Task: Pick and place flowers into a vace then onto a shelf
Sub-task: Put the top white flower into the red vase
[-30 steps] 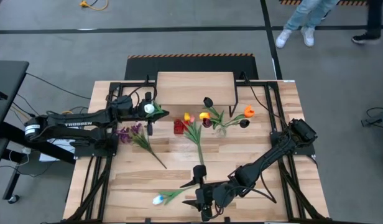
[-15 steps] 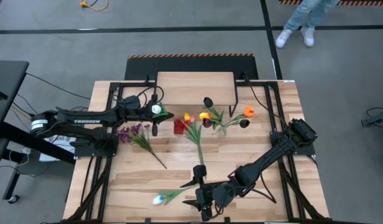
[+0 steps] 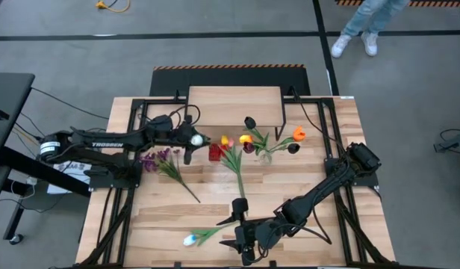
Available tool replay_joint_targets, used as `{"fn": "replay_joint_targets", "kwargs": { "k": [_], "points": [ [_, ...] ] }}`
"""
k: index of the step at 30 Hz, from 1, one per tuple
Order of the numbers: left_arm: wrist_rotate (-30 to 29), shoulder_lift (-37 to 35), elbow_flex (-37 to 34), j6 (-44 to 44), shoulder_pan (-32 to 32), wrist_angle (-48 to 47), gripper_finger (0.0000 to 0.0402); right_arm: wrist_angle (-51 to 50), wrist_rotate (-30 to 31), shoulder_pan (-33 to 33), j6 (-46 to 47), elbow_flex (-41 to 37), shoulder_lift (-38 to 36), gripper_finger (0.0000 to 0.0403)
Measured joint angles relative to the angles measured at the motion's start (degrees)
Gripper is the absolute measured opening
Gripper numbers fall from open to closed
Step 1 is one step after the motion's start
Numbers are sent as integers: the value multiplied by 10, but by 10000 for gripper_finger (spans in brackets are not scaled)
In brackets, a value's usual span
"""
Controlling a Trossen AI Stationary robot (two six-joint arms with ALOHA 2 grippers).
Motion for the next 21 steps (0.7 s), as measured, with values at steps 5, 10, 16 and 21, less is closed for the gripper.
{"fn": "replay_joint_targets", "kwargs": {
  "k": [5, 10, 16, 21],
  "points": [
    [0, 0, 22, -1, 0, -65, 154, -3, 0, 0, 6, 0, 0, 249],
    [1, 0, 53, -1, 0, -160, 204, -22, 0, -4, 26, 0, 0, 249],
    [-8, 0, 89, 7, -3, -271, 239, -37, 0, -5, 39, 0, 0, 249],
    [-41, 0, 119, 23, -15, -355, 261, -38, 0, -5, 39, 0, 0, 249]
  ]
}}
